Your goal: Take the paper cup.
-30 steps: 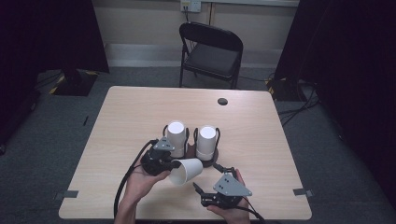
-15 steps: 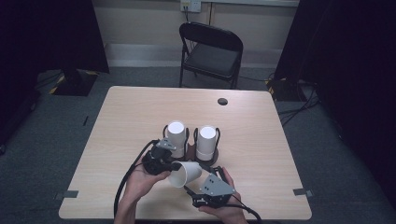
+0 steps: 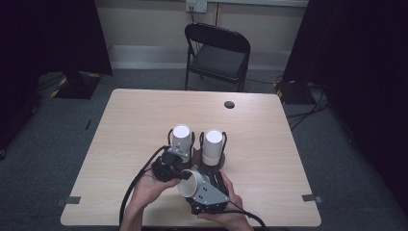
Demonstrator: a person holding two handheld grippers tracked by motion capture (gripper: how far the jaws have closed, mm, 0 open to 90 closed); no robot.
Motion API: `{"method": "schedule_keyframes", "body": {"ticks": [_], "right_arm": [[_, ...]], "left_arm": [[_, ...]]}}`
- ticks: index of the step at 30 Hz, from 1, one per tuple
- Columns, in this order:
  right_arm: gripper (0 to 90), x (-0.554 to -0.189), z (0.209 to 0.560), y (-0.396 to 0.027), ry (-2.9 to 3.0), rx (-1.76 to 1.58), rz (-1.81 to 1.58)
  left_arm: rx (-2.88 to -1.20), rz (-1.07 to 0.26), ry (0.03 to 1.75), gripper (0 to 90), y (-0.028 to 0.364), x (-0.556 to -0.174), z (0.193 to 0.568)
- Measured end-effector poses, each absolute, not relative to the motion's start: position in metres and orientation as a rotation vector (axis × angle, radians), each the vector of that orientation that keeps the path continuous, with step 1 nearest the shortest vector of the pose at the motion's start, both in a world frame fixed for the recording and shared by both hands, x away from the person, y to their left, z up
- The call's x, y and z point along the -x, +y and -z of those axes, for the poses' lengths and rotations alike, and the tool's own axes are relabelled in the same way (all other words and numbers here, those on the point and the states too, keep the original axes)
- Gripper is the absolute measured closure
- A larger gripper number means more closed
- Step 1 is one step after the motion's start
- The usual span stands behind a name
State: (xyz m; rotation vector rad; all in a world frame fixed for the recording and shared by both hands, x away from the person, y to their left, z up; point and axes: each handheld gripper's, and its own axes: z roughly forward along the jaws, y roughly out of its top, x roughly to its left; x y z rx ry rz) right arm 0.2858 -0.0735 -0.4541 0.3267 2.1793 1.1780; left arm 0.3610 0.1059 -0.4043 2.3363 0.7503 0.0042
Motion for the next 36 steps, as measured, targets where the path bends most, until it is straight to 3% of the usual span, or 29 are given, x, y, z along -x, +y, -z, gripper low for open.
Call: {"method": "schedule_keyframes", "body": {"ticks": [18, 25, 36], "right_arm": [[20.4, -0.280, 0.447, -0.059, 2.172, -0.230, -1.142], [21.6, -0.280, 0.451, -0.060, 2.167, -0.237, -1.137], [24.0, -0.280, 0.447, -0.066, 2.147, -0.263, -1.188]], "left_arm": [[-2.408, 0.028, 0.684, 85.5, 0.095, -0.358, 0.406], [-2.382, 0.019, 0.694, 89.4, 0.098, -0.357, 0.406], [-2.317, 0.027, 0.688, 87.5, 0.102, -0.357, 0.405]]}}
